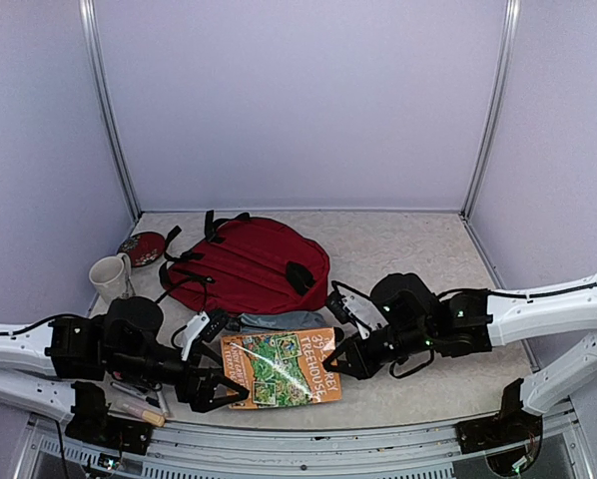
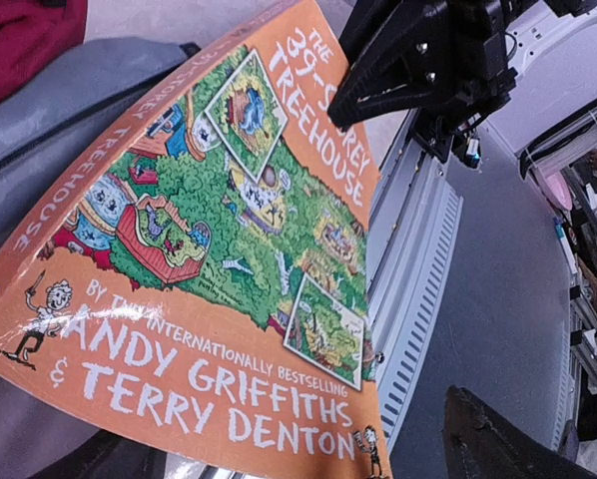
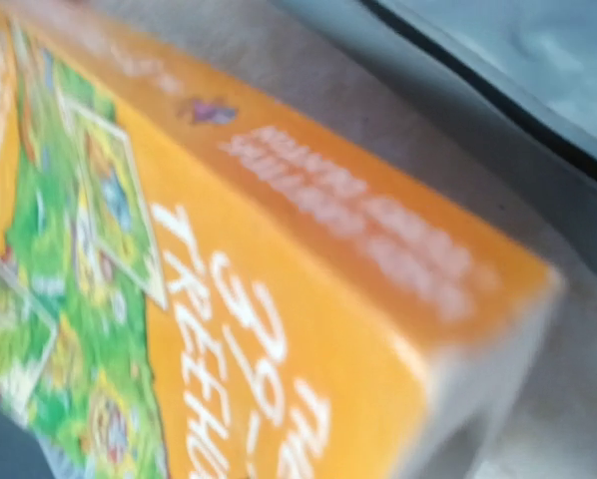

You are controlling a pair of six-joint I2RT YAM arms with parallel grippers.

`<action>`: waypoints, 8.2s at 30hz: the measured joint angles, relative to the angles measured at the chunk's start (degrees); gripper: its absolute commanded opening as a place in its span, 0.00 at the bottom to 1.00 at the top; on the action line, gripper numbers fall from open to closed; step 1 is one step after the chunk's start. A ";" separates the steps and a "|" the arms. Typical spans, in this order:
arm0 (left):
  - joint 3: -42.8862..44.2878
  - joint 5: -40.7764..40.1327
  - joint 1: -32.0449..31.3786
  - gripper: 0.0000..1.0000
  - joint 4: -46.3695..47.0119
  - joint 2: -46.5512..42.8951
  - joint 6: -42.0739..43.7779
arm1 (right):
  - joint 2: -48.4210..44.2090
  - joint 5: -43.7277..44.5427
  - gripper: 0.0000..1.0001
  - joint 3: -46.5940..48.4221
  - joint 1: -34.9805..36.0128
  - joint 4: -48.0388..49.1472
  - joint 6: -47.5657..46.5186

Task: Pack the student bag
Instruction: Pick up the book from the corner of the board, then pick up the book at the corner of the board, then pass from the left arm to the right, then pick up the largest pocket of the bag from the student bag, then place the book in the largest pocket of the bag, then pick up the pencil case from the center of the board.

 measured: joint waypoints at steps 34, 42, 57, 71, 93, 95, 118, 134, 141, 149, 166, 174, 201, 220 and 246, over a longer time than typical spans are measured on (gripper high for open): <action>9.57 -16.63 0.04 0.99 0.09 6.43 7.72 | -7.10 -0.15 0.00 -1.25 -0.70 -8.98 -18.71; 9.66 -6.45 -0.42 0.95 6.16 20.06 13.18 | -6.75 -0.96 0.00 -0.63 -0.70 -9.07 -21.38; 8.44 -3.45 -1.07 0.00 8.04 20.96 17.07 | -7.54 0.13 0.96 0.94 -1.31 -9.94 -23.61; 7.58 -5.46 -1.97 0.00 4.70 8.33 18.29 | -13.42 -1.31 1.00 3.48 -1.40 -9.64 -29.57; 9.44 -3.06 -4.35 0.93 2.58 6.21 21.11 | -1.42 -18.51 0.00 9.18 -3.80 -2.73 -34.47; 11.74 -7.63 -4.35 0.95 3.43 5.84 21.16 | -2.32 -18.23 0.00 9.11 -6.69 -2.95 -32.30; 60.48 -17.94 13.51 0.99 -16.20 58.99 22.95 | -24.94 17.42 0.00 9.53 -29.22 -16.41 -16.74; 79.36 -48.81 10.49 0.00 -34.60 79.19 28.13 | -23.41 13.92 0.00 5.99 -29.99 -16.46 -18.25; 76.17 -49.31 11.50 0.00 -27.82 67.38 30.60 | -20.61 2.95 0.00 5.92 -30.23 -13.09 -14.08; 75.14 -46.53 14.25 0.00 -19.78 49.16 31.93 | -13.00 -9.53 0.00 3.85 -30.23 0.13 -2.19; 75.23 -40.61 11.52 0.00 -18.08 51.47 30.93 | 4.50 -8.17 0.00 1.29 -29.35 25.22 25.07; 75.21 -40.39 11.19 0.00 -16.41 51.56 27.80 | -1.11 3.78 0.00 -12.52 -23.85 30.34 43.12; 69.75 -34.07 14.12 0.00 -10.47 48.37 25.53 | 30.99 -0.59 1.00 15.82 -22.10 32.96 42.58; 66.88 -31.15 16.20 0.00 -7.72 47.52 23.17 | 12.81 6.43 1.00 10.40 -2.29 9.75 -24.61; 66.86 -31.23 16.00 0.00 -8.28 47.52 23.12 | 17.59 32.76 0.00 14.10 3.89 -3.85 -48.28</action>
